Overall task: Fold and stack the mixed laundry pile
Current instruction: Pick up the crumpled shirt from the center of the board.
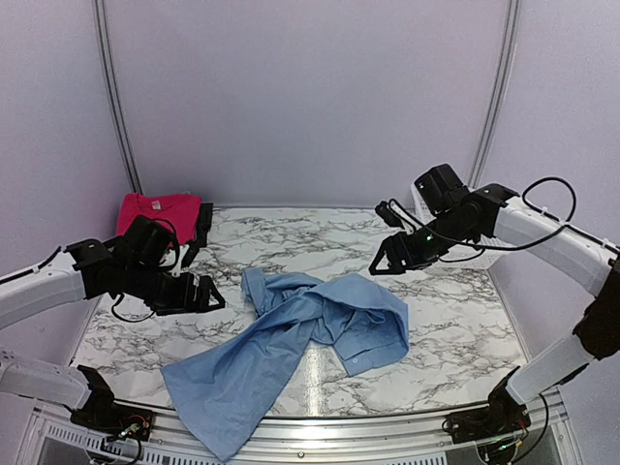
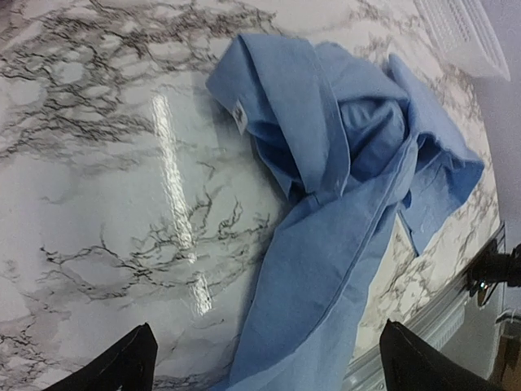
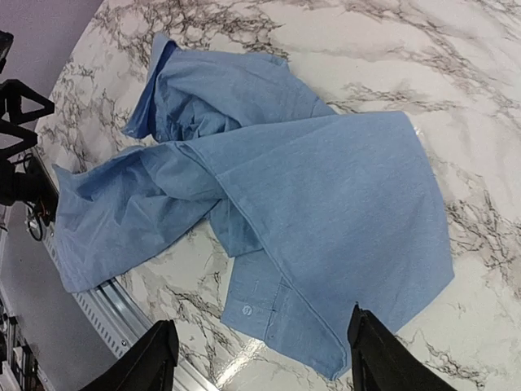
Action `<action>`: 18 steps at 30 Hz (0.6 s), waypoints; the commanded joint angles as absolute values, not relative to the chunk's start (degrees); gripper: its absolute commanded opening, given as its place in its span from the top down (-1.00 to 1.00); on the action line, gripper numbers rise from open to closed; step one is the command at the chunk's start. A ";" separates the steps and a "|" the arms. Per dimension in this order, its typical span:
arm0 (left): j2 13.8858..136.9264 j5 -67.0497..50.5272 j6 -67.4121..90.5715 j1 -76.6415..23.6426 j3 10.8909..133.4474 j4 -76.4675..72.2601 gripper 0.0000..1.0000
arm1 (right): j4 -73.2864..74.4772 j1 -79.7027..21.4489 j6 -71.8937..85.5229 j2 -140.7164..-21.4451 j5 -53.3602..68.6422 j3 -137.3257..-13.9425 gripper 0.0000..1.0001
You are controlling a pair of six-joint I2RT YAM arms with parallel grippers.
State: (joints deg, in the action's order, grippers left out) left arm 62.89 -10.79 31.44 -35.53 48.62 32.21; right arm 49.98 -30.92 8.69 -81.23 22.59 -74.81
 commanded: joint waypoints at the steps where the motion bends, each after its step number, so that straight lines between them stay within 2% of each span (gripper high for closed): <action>1: 67.26 -11.01 28.38 -42.10 47.29 33.51 -0.98 | 50.21 -35.88 3.55 -86.48 22.89 -76.21 -0.35; 7: 73.70 -8.55 27.77 -48.62 46.60 33.57 -0.98 | 53.67 -37.25 0.25 -92.39 14.68 -75.07 -0.38; 9: 76.05 -7.28 27.82 -49.35 46.02 33.69 -0.92 | 54.07 -37.22 0.27 -93.47 11.62 -73.55 -0.38; 10: 76.97 -6.47 28.13 -49.40 45.83 33.80 -0.85 | 54.28 -37.26 0.41 -93.92 10.28 -72.78 -0.38; 11: 77.84 -5.04 28.58 -49.44 45.83 33.90 -0.69 | 54.36 -37.18 0.89 -94.14 8.80 -72.06 -0.37; 18: 82.34 2.97 30.22 -48.81 49.68 36.38 0.17 | 57.58 -36.50 4.46 -95.06 0.50 -69.97 -0.10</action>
